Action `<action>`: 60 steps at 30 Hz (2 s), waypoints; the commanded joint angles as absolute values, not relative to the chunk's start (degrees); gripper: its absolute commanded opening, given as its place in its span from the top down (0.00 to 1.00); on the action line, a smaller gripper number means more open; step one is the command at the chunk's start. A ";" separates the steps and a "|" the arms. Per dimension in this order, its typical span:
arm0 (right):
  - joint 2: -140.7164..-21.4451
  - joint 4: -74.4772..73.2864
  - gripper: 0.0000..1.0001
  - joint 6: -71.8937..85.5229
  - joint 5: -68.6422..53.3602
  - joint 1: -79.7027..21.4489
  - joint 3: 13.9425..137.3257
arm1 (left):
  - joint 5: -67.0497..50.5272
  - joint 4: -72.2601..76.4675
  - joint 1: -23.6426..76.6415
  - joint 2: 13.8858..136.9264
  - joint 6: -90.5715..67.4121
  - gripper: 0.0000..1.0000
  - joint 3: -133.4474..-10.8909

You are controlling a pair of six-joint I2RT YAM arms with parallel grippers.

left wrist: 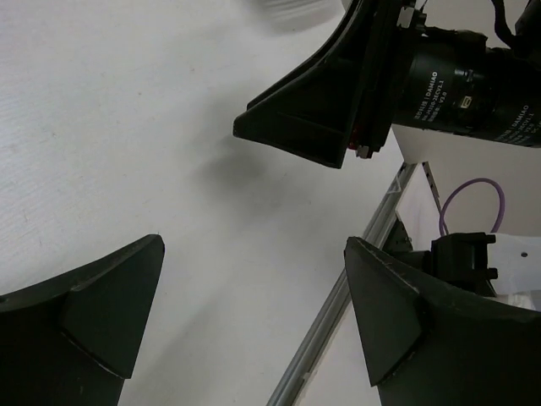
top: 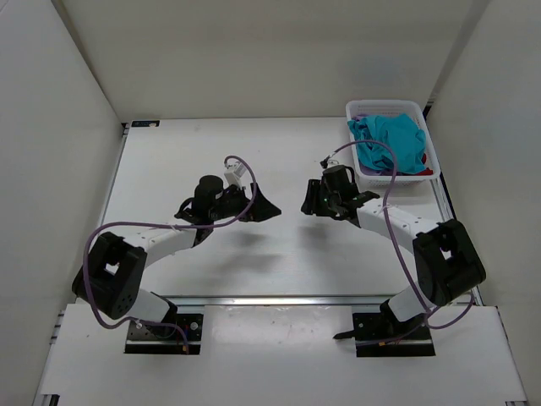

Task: Fold and stack the t-shirts
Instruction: Grab crumpled tshirt from bin with the right arm

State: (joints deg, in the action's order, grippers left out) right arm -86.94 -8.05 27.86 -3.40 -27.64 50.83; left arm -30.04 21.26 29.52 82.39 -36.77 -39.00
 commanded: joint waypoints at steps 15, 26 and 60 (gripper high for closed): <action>-88.24 -19.42 0.99 21.10 2.72 -14.69 74.00 | -28.13 31.12 34.36 80.25 -40.69 0.89 -32.34; -97.81 -22.41 0.58 15.64 2.29 1.74 81.90 | -26.46 31.91 36.47 80.51 -39.90 0.64 -29.45; -85.88 -18.98 1.00 18.90 -3.52 -2.63 94.82 | -27.94 34.45 32.35 81.47 -44.55 0.55 -28.74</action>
